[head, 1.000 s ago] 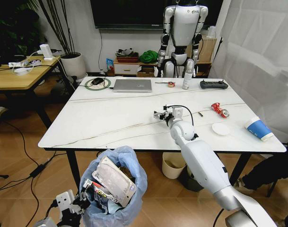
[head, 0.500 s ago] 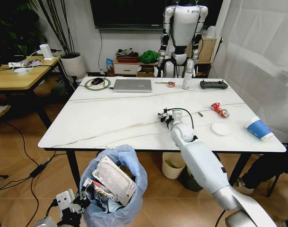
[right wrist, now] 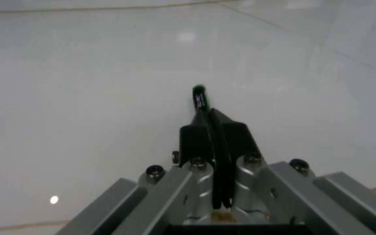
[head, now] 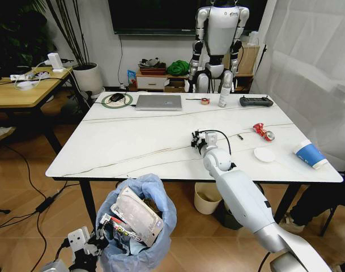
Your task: Pick up the trash bin and place the trash from the table into it.
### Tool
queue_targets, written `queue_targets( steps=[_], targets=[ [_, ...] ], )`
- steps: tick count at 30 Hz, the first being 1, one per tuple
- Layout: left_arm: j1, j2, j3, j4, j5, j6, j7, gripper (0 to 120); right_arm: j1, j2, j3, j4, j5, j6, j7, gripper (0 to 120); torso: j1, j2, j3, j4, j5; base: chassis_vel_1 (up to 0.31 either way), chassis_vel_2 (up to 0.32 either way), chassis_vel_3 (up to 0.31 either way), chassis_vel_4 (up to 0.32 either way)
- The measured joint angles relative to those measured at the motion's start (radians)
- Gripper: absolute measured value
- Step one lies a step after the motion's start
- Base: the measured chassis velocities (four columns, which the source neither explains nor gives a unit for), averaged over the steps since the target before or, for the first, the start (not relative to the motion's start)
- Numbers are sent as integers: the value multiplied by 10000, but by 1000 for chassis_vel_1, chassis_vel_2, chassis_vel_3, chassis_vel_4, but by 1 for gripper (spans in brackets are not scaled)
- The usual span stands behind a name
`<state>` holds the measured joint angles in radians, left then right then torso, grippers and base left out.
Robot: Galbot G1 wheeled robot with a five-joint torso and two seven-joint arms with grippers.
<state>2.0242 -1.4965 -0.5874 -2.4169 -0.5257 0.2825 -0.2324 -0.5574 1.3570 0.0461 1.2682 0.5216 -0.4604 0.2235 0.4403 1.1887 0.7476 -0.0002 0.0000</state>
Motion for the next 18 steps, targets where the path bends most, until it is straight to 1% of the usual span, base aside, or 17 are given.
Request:
queue_targets(
  steps=[16,18],
  targets=[
    [-76,93,12,59,-93,4,-4,0,-62,-205,30,496,485,-128,-113,0,1,-1,2,1,1,0,0,0,0],
    [-79,98,13,64,-102,5,-5,0,-65,-201,38,526,531,-133,-144,1,1,-1,2,0,1,0,0,0,0]
  ],
)
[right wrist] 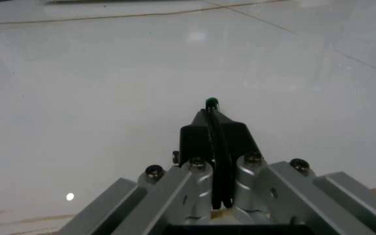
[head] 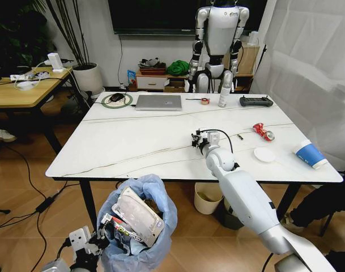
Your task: Pick up the trash bin and place the trash from the table into it.
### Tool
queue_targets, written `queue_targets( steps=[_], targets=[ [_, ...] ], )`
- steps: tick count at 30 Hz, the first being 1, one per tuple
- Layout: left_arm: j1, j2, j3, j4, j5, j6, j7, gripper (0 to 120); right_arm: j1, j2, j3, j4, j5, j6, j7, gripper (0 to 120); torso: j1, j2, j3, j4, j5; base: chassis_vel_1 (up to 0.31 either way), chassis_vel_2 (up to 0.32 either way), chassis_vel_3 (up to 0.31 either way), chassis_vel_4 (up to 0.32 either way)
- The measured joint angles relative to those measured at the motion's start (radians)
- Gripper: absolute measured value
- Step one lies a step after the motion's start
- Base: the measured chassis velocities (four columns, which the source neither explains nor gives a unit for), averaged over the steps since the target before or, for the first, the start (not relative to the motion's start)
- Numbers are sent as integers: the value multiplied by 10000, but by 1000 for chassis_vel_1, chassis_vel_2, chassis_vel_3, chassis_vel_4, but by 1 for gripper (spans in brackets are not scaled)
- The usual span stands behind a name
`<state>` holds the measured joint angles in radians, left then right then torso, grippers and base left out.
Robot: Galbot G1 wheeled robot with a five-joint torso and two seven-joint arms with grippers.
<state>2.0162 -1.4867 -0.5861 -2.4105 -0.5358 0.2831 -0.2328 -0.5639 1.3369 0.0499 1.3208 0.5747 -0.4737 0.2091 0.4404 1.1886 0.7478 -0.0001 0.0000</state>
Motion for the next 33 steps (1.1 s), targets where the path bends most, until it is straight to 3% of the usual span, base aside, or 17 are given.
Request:
queue_targets(
  steps=[7,9,14,17,28,33],
  targets=[
    [-16,19,-15,5,-35,8,-6,0,3,32,16,-173,-26,17,-44,31,0,0,0,0,0,0,0,0,0],
    [-16,18,-15,5,-36,8,-6,0,3,33,17,-188,-31,22,-47,32,0,0,0,0,0,0,0,0,0],
    [-35,12,-12,9,-43,14,-8,0,-19,15,11,-241,-149,52,-124,52,0,0,0,0,0,0,0,0,0],
    [-40,12,-10,9,-51,18,-8,0,-27,2,-2,-270,-238,74,-136,51,0,0,0,0,0,0,0,0,0],
    [-61,9,3,13,-60,24,-9,0,-124,-81,-44,-197,-291,96,-184,8,0,0,0,0,0,0,0,0,0],
    [-65,0,22,13,-60,26,-10,0,-153,-116,-60,-152,-292,104,-199,0,0,0,0,0,0,0,0,0,0]
  ],
)
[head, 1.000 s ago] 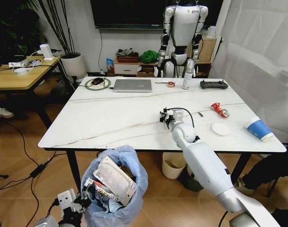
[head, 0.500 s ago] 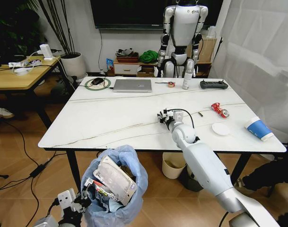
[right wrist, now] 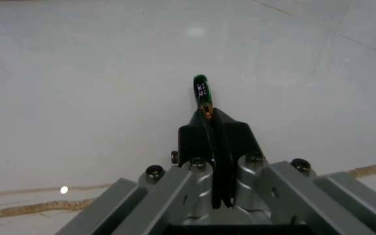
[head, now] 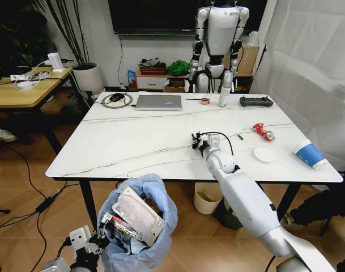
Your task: Pick up the trash bin and place the trash from the table into it.
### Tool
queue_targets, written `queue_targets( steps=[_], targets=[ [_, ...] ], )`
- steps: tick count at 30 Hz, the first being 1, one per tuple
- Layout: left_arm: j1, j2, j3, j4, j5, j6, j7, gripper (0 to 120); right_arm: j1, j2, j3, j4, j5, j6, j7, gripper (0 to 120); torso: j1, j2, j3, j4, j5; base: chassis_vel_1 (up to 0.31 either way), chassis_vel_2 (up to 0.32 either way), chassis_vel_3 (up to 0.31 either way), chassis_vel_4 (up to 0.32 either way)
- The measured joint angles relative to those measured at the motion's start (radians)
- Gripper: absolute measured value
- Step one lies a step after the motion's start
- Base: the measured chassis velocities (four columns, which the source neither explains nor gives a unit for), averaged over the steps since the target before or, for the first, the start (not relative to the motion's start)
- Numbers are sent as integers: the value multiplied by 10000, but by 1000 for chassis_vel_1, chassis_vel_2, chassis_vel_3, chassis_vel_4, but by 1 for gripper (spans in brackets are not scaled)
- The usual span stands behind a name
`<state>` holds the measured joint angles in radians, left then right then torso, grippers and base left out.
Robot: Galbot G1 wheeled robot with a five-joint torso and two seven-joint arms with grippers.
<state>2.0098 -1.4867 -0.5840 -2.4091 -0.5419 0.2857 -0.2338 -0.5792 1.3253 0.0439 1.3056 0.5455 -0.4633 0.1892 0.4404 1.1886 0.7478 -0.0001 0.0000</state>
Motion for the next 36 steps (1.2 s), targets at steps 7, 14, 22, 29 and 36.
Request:
queue_targets(
  steps=[7,14,22,29,36],
  targets=[
    [-4,-5,11,0,0,0,0,0,-14,-13,-7,40,-1,12,-14,0,0,-2,0,0,0,0,0,0,0],
    [-12,-18,43,2,3,0,0,0,-54,-157,-12,594,342,52,-34,0,0,-3,1,1,1,0,0,0,0],
    [-6,41,26,11,-23,19,-1,0,-1028,-2821,-565,6006,4917,-90,-201,0,0,-2,-1,-5,2,0,0,0,0],
    [-35,35,36,26,-34,38,-4,0,-2247,-3962,-2489,9283,5683,741,-409,0,-1,-1,-2,1,-1,0,0,0,0],
    [-42,50,-6,-32,-87,58,-20,0,-2754,-3854,-3759,8993,4802,1048,-396,0,-1,-1,0,1,0,0,0,0,0]
  ],
)
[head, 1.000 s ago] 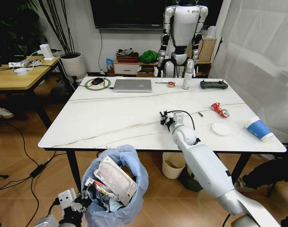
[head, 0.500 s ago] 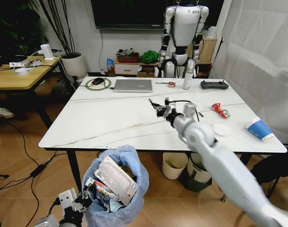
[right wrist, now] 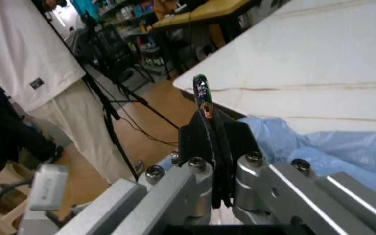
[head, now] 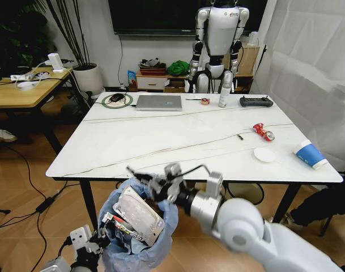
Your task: Pick up the trash bin and place the trash from the table into it.
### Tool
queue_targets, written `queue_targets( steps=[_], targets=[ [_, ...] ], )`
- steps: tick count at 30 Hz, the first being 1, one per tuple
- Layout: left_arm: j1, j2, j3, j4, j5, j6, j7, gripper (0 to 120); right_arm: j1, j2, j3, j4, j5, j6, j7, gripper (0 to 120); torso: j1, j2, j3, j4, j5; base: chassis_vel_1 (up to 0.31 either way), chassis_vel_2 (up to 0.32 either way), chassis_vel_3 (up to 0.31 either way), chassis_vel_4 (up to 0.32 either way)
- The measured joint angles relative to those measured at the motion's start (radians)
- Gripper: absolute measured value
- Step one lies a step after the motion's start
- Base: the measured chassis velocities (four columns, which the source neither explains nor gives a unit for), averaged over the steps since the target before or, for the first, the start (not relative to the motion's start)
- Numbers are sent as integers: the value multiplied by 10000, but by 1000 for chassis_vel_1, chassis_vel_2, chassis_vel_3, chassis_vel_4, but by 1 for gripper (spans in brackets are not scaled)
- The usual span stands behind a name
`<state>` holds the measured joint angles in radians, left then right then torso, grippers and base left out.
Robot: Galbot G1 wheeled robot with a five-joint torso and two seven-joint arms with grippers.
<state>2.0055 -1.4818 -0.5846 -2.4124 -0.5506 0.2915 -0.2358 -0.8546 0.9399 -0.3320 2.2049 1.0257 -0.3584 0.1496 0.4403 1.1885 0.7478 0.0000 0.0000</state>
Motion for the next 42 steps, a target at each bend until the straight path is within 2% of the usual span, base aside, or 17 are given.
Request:
queue_targets(
  steps=[10,40,42],
  targets=[
    [-23,5,18,-8,0,1,-2,0,-353,46,6,-471,-568,46,18,0,0,0,0,-1,0,0,0,0,0],
    [-32,24,-61,-86,-49,1,-16,0,-1028,-514,357,241,-674,-30,169,0,0,0,0,-1,0,0,0,0,0],
    [-30,26,-67,-95,-48,1,-17,0,-1108,-554,384,268,-723,-34,160,4,1,0,0,-2,0,0,0,0,0]
  ],
)
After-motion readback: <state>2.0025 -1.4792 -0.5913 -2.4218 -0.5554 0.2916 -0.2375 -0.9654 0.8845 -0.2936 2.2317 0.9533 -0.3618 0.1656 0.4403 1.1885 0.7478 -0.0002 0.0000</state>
